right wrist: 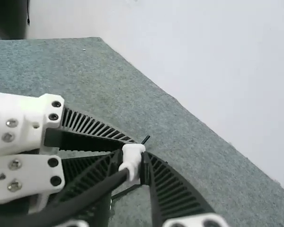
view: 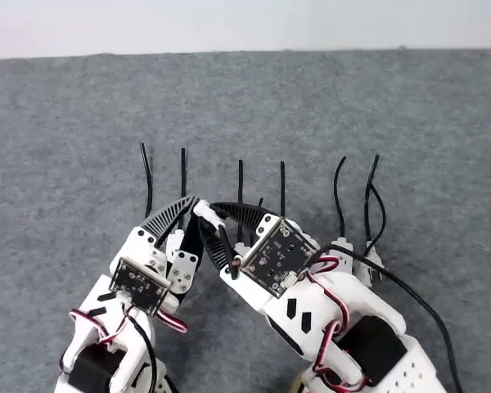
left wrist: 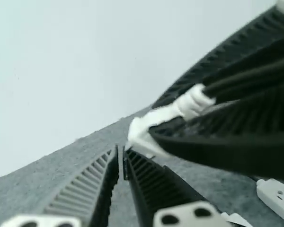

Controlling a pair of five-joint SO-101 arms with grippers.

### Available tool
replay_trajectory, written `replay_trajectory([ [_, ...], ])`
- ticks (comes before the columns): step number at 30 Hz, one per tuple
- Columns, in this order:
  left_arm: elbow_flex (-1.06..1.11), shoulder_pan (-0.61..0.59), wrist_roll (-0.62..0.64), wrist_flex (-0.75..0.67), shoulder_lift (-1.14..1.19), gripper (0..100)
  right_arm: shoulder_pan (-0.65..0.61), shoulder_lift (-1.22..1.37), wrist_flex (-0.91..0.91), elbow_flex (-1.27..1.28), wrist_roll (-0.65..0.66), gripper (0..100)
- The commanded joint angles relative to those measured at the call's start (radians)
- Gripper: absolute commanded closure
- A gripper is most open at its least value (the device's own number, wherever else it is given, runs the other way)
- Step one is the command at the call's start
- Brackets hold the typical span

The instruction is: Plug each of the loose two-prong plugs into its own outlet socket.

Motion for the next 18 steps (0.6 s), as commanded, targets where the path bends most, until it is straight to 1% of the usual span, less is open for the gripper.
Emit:
replay_trajectory([
  [1,-0.064,-0.005,-0.005,-0.003,-0.015,99,-0.004,-0.005,0.007,-0.015,0.012,99.0],
  [18,-0.076,-0.006,-0.006,0.009,-0.015,99,-0.004,-0.005,0.001,0.006,0.014,99.0],
])
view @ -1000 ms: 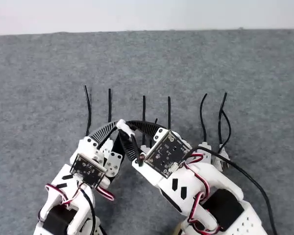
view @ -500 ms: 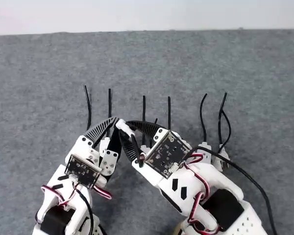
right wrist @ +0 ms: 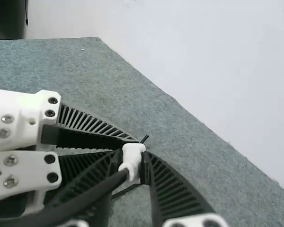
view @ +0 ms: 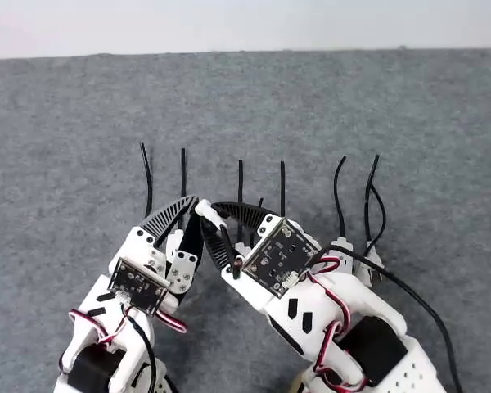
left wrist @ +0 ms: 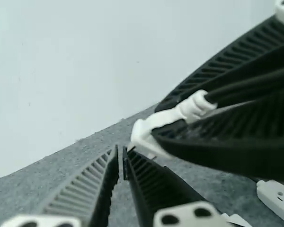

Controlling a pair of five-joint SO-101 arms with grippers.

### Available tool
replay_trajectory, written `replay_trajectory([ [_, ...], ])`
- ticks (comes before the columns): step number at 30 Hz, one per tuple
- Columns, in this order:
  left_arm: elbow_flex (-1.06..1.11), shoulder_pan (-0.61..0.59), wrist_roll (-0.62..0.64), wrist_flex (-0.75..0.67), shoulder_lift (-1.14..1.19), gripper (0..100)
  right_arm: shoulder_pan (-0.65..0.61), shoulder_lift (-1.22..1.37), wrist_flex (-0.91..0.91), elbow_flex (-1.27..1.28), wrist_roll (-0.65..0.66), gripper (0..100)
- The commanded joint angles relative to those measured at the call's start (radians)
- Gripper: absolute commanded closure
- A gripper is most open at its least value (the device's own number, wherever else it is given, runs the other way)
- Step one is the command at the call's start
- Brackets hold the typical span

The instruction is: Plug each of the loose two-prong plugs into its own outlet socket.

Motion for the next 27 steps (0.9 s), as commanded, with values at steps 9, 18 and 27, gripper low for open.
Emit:
replay_trajectory([
  [9,-0.097,-0.074,-0.003,0.006,-0.015,99,0.021,0.004,-0.001,0.003,0.014,99.0],
  [18,-0.101,-0.077,-0.002,0.008,-0.015,99,0.022,0.004,-0.002,0.006,0.014,99.0],
  [27,-0.051,-0.072,-0.002,-0.02,-0.015,99,0.024,-0.007,-0.001,-0.002,0.014,99.0],
])
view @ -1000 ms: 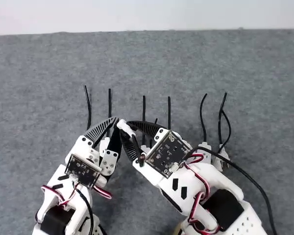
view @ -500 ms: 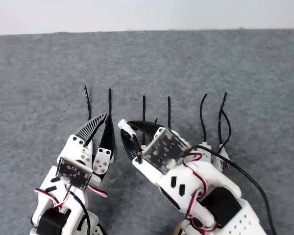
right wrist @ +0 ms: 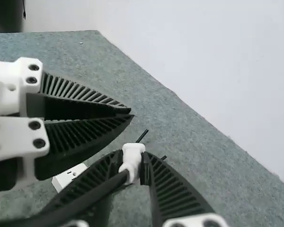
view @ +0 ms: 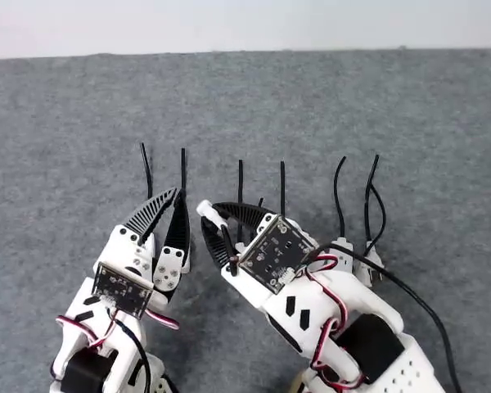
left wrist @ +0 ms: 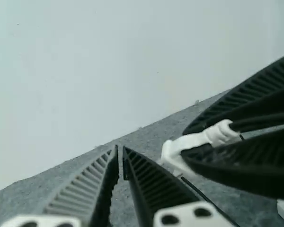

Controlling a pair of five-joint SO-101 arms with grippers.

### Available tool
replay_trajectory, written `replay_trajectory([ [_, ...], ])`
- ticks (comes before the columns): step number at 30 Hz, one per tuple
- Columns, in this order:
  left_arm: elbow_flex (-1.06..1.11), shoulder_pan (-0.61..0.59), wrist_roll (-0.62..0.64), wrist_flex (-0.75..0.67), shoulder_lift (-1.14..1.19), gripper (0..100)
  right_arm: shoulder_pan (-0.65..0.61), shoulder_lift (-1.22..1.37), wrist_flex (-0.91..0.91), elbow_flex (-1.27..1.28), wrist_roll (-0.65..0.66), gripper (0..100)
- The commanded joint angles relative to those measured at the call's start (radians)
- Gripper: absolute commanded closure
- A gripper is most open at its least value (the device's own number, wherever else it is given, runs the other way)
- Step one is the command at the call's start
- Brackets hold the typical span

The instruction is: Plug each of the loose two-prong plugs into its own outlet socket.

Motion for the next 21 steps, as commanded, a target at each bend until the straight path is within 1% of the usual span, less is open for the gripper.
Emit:
replay_trajectory([
  [1,0.022,-0.002,-0.002,-0.049,-0.015,99,0.013,-0.016,-0.001,-0.018,0.014,99.0],
  [3,0.056,0.015,-0.002,-0.081,-0.015,99,0.018,-0.016,0.001,-0.023,0.014,99.0],
  [8,0.101,0.089,-0.006,-0.084,-0.015,99,0.108,-0.016,0.008,-0.08,0.014,99.0],
  [11,0.108,0.106,-0.008,-0.086,-0.015,99,0.13,-0.016,0.008,-0.098,0.014,99.0],
  [15,0.11,0.112,-0.006,-0.083,-0.015,99,0.105,-0.016,0.001,-0.1,0.014,99.0],
  [18,0.111,0.155,-0.008,-0.074,-0.015,99,0.071,-0.008,0.001,-0.1,0.014,99.0],
  [21,0.116,0.169,-0.018,-0.072,-0.015,99,0.033,-0.005,0.007,-0.095,0.014,99.0],
])
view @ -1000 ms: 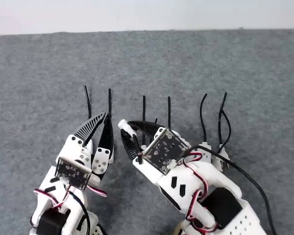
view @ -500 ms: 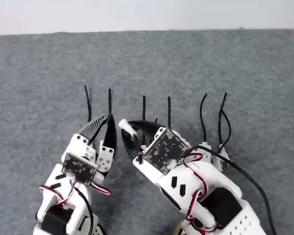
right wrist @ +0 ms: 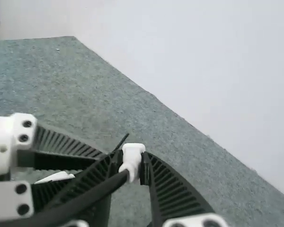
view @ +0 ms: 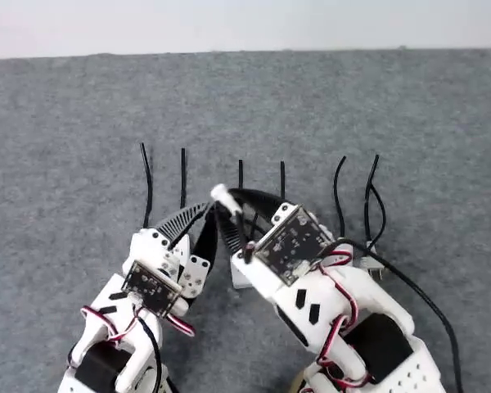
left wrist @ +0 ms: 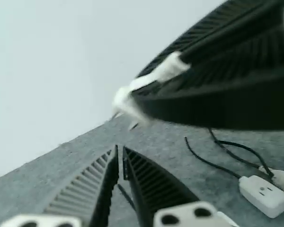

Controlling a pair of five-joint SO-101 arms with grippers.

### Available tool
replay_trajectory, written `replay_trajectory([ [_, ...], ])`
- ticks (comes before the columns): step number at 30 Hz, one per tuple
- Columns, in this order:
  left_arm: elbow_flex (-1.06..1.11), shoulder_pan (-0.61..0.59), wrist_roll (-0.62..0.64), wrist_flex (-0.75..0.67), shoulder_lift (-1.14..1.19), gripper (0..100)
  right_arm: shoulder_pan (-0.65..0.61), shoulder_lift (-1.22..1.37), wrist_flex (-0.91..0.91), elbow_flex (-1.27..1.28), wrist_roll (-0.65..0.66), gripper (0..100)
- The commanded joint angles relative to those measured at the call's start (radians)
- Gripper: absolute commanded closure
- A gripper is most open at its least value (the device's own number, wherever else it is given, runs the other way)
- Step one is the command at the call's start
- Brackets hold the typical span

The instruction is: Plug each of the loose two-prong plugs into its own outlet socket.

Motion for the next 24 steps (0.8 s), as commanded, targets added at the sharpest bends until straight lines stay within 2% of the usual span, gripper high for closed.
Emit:
replay_trajectory([
  [1,-0.007,0.018,-0.031,-0.014,-0.015,99,-0.045,-0.005,0.008,-0.055,0.014,99.0],
  [8,-0.016,0.008,-0.041,-0.034,-0.015,99,-0.099,-0.005,0.05,-0.048,0.014,99.0],
  [16,-0.074,-0.101,-0.035,-0.031,-0.015,99,-0.114,-0.005,0.004,0.015,0.014,99.0],
  [24,-0.077,-0.101,-0.035,-0.029,-0.015,99,-0.113,-0.005,-0.007,0.028,0.014,99.0],
])
